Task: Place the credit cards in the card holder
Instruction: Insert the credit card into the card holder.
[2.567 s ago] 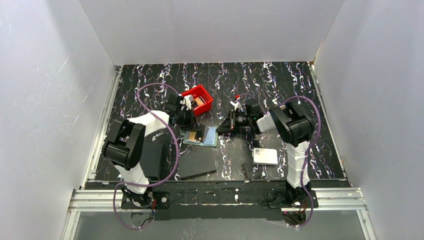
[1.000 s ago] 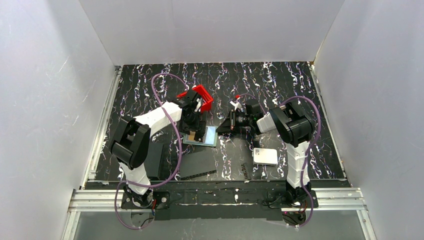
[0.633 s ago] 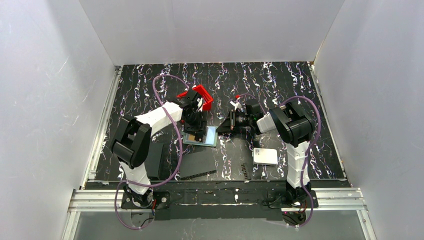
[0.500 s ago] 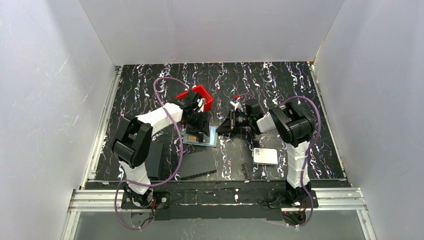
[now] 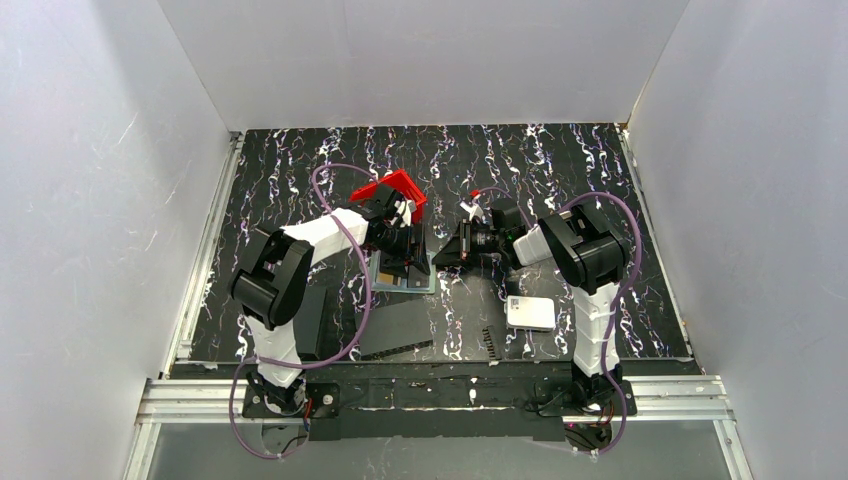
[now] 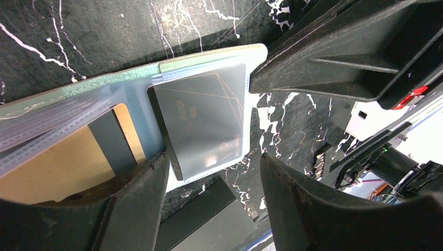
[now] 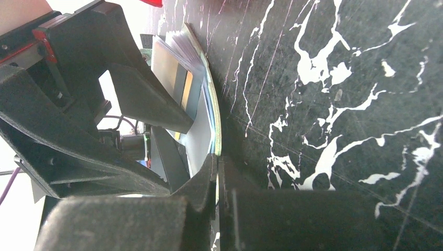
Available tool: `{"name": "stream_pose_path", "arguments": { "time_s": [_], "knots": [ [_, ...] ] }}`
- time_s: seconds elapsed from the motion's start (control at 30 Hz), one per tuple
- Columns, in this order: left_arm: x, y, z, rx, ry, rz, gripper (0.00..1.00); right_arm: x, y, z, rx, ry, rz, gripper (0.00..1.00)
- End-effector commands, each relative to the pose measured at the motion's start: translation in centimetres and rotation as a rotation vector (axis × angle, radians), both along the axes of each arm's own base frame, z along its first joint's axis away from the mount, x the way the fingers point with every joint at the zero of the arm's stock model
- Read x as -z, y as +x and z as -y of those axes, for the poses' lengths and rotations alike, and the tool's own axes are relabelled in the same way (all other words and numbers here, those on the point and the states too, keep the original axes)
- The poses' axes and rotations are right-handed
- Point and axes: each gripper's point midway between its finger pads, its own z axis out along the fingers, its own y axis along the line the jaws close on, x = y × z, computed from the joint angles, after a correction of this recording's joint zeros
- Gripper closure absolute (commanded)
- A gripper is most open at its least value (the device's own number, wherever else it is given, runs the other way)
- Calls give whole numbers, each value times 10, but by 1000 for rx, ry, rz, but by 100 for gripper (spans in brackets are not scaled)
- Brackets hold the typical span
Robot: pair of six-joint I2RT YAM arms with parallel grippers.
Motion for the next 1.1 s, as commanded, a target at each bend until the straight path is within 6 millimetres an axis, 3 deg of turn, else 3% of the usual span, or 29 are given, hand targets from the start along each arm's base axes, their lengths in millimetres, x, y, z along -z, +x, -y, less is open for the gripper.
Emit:
{"name": "stream_pose_path", "arguments": {
  "time_s": [0.0, 0.07, 0.2, 0.3, 0.4, 0.5, 0.6, 0.7, 0.83, 1.07],
  "knots": [
    [-19, -5, 8, 41, -48, 36, 39, 18, -7, 4, 32, -103, -47, 98],
    [-28, -5, -3, 48, 6, 64, 39, 21, -5, 12, 45, -198, -48, 80],
    [-52, -7, -10, 59, 23, 105, 37, 17, -7, 28, 35, -334, -30, 62],
    [-64, -7, -8, 66, -2, 117, 37, 9, -6, 31, 27, -365, -10, 56],
    [-64, -5, -3, 72, -15, 107, 38, -5, -7, 29, 32, -358, 11, 52],
    [-48, -3, 1, 80, -16, 80, 46, -17, -11, 19, 26, -306, 0, 54],
    [-27, -2, 0, 75, 3, 38, 67, -26, -15, 8, 27, -231, -13, 66],
    [-13, 2, -3, 64, 31, 34, 79, -33, -18, -2, 21, -176, -19, 73],
    [1, 2, -10, 54, 60, 20, 86, -29, -24, -12, -3, -144, -41, 74],
    [7, -1, -24, 31, 95, 28, 92, -25, -25, -14, 5, -136, -52, 73]
  ]
}}
